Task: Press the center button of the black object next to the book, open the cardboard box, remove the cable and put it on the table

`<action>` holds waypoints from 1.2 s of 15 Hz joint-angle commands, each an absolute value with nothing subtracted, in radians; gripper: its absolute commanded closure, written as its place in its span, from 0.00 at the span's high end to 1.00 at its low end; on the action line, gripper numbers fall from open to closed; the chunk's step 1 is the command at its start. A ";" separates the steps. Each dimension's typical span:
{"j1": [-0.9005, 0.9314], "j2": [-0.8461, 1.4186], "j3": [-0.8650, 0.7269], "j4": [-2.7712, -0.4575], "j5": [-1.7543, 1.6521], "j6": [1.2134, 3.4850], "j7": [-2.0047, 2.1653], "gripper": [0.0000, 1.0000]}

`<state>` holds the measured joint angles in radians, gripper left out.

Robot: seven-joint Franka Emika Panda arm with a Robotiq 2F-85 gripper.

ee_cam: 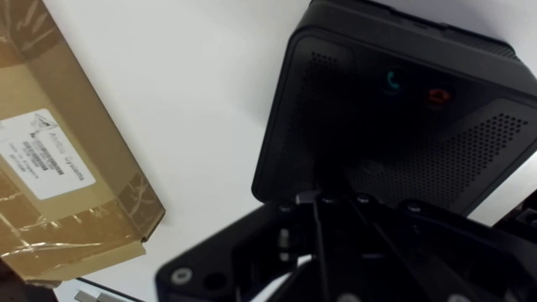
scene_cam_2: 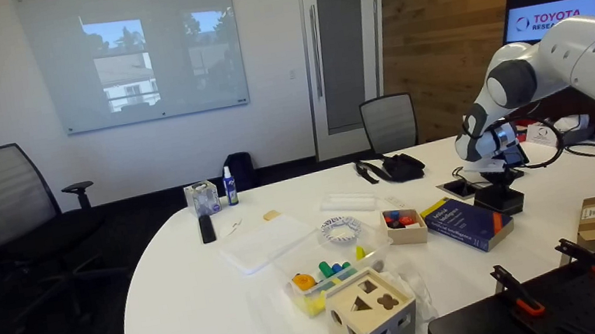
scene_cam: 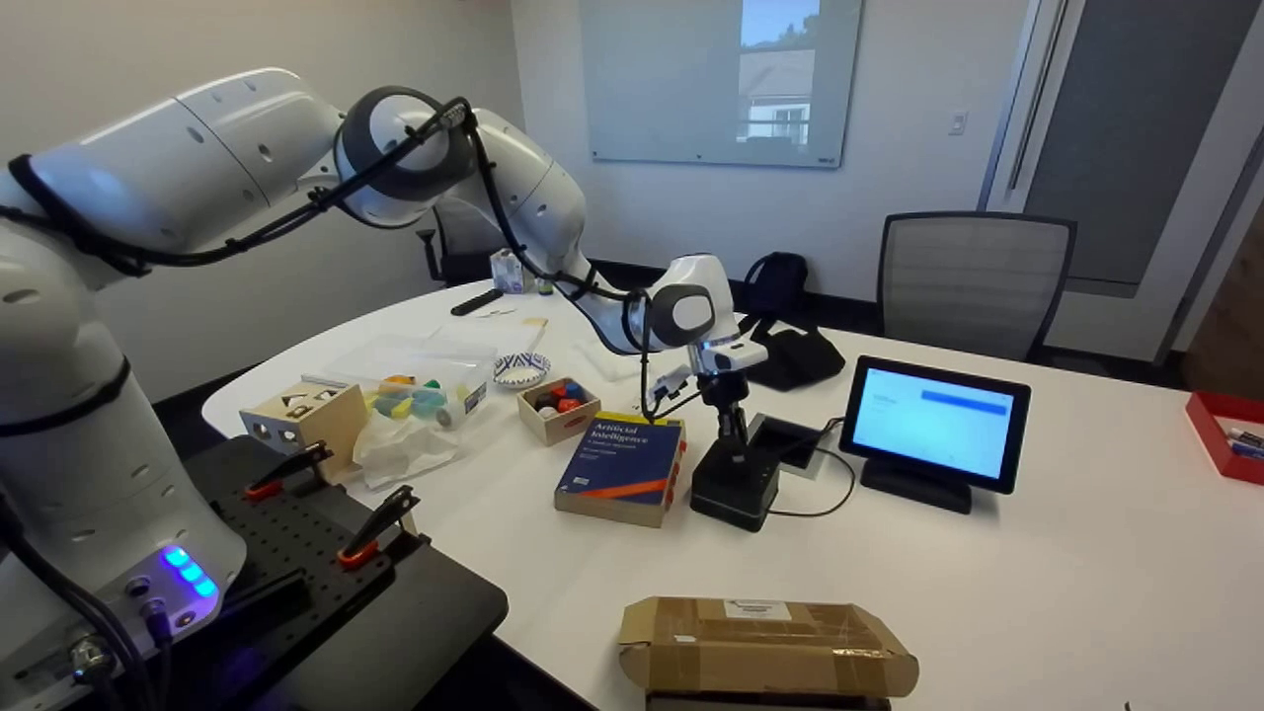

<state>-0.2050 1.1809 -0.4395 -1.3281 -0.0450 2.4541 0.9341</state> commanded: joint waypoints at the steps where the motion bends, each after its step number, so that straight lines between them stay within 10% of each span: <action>1: -0.182 1.179 -0.450 -1.396 -0.047 2.459 0.964 0.00; 18: -0.037 0.520 -0.632 -1.908 -0.357 2.171 0.934 0.00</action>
<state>-0.0572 0.6817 -0.6124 -1.7178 -0.2716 2.1960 0.9265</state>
